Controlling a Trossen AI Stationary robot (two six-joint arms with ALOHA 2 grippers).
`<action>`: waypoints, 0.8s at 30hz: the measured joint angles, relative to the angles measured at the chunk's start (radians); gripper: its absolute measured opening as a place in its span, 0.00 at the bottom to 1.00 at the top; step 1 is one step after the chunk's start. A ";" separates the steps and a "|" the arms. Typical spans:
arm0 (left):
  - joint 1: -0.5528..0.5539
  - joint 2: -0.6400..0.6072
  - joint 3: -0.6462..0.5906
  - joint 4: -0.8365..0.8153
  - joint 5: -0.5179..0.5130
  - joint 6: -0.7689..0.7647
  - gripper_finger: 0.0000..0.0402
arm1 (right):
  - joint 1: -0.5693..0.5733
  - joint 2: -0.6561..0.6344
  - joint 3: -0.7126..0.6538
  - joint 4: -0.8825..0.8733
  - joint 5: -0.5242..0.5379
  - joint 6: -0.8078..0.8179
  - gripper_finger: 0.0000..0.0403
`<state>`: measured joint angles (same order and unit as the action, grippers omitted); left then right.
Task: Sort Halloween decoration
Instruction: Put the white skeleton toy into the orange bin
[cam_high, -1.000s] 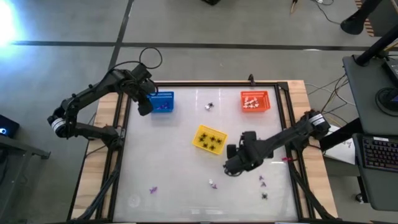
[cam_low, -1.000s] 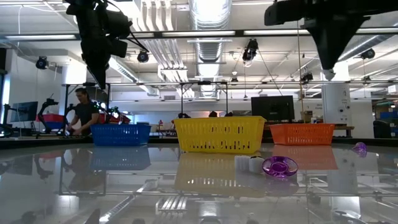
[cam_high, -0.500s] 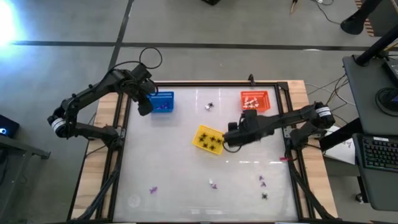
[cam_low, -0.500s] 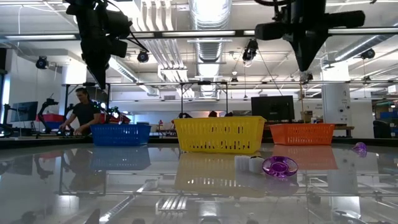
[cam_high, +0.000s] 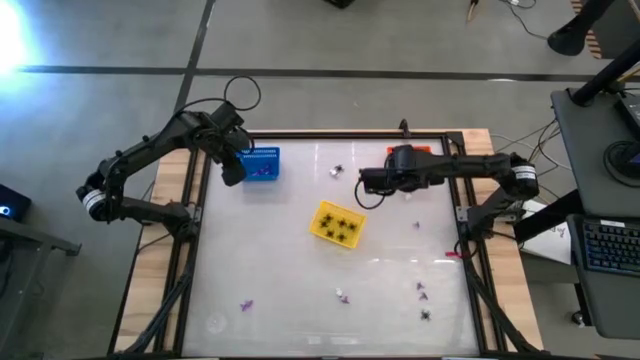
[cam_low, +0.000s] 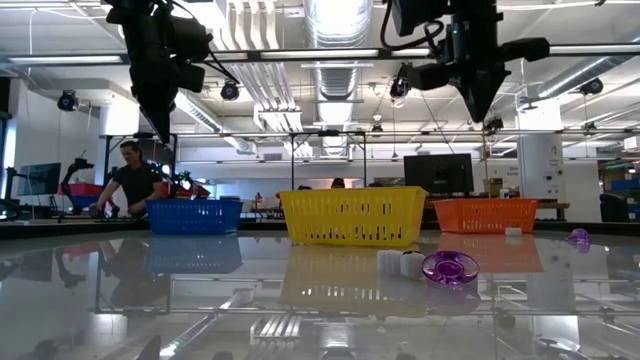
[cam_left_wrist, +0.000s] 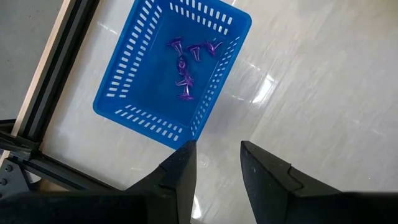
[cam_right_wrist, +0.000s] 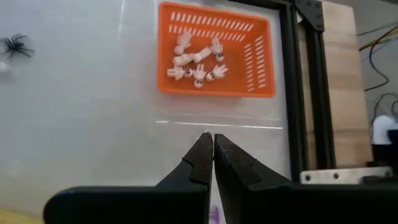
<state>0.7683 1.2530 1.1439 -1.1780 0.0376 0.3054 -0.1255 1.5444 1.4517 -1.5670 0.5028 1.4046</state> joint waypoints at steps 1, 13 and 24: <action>0.000 0.000 0.000 0.000 0.000 0.000 0.27 | -0.005 0.000 0.000 0.000 -0.002 -0.017 0.02; 0.000 0.000 0.000 -0.007 0.000 0.000 0.27 | -0.019 0.018 0.000 0.002 -0.027 -0.031 0.07; 0.000 0.000 0.000 -0.009 0.000 0.008 0.27 | -0.089 0.036 -0.066 0.014 -0.055 0.035 0.30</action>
<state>0.7681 1.2530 1.1439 -1.1866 0.0376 0.3138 -0.2145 1.5803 1.3862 -1.5529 0.4480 1.4393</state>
